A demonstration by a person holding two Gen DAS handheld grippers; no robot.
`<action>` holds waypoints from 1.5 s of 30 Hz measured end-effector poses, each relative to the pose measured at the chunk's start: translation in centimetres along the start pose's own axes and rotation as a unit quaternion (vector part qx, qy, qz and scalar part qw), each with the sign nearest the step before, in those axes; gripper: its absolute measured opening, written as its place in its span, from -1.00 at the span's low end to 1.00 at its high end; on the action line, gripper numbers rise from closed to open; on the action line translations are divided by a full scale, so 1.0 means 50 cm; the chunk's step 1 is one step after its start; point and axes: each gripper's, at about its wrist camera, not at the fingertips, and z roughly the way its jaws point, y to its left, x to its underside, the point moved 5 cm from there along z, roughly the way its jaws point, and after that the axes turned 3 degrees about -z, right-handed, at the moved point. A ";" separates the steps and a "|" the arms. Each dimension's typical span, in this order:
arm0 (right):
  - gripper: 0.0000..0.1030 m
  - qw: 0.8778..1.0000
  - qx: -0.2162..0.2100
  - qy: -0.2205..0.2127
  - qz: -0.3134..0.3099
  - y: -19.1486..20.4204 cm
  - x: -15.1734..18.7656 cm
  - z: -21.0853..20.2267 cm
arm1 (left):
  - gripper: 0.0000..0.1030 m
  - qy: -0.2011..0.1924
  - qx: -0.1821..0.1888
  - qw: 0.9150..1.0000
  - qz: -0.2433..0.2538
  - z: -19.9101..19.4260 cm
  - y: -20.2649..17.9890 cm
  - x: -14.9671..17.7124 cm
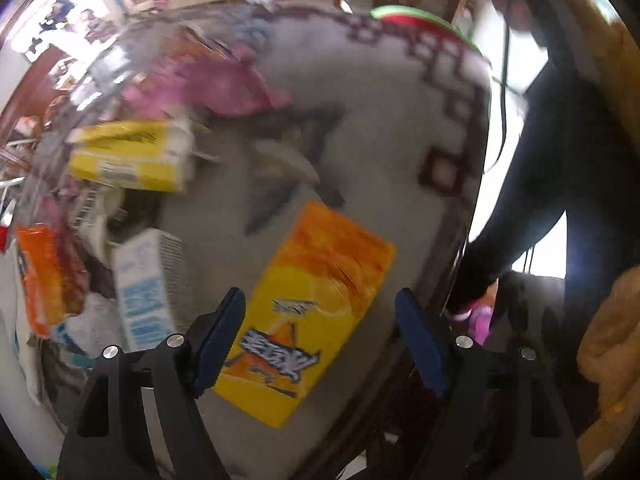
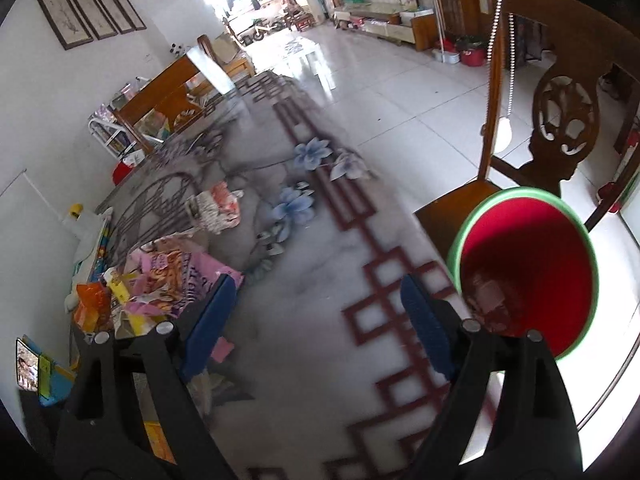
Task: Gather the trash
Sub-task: 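Grasp the yellow juice carton with the left tool, then grasp the pink cookie bag with the right tool while the left tool holds the carton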
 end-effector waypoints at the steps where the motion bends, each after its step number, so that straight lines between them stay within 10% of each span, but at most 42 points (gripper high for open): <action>1: 0.61 1.000 0.000 0.001 -0.003 0.003 0.002 0.000 | 0.51 -0.001 -0.007 1.000 0.006 0.009 -0.003 0.003; 18: 0.65 0.998 0.009 0.019 -0.064 0.087 0.009 0.037 | 0.49 -0.009 0.001 0.996 -0.088 0.065 0.056 0.007; 21: 0.65 0.996 0.004 0.022 -0.084 0.116 0.011 0.049 | -0.08 -0.034 0.020 0.991 -0.125 0.056 0.070 -0.004; 27: 0.79 0.984 -0.022 0.030 -0.173 0.208 0.027 0.073 | -0.32 -0.118 0.075 0.959 -0.248 0.008 0.109 -0.007; 35: 0.81 0.937 0.043 0.012 -0.347 0.300 0.062 0.109 | -0.32 -0.192 0.145 0.868 -0.435 0.025 0.141 0.024; 45: 0.82 0.924 0.041 0.053 -0.375 0.337 0.081 0.167 | -0.31 -0.187 0.141 0.866 -0.441 0.037 0.147 0.026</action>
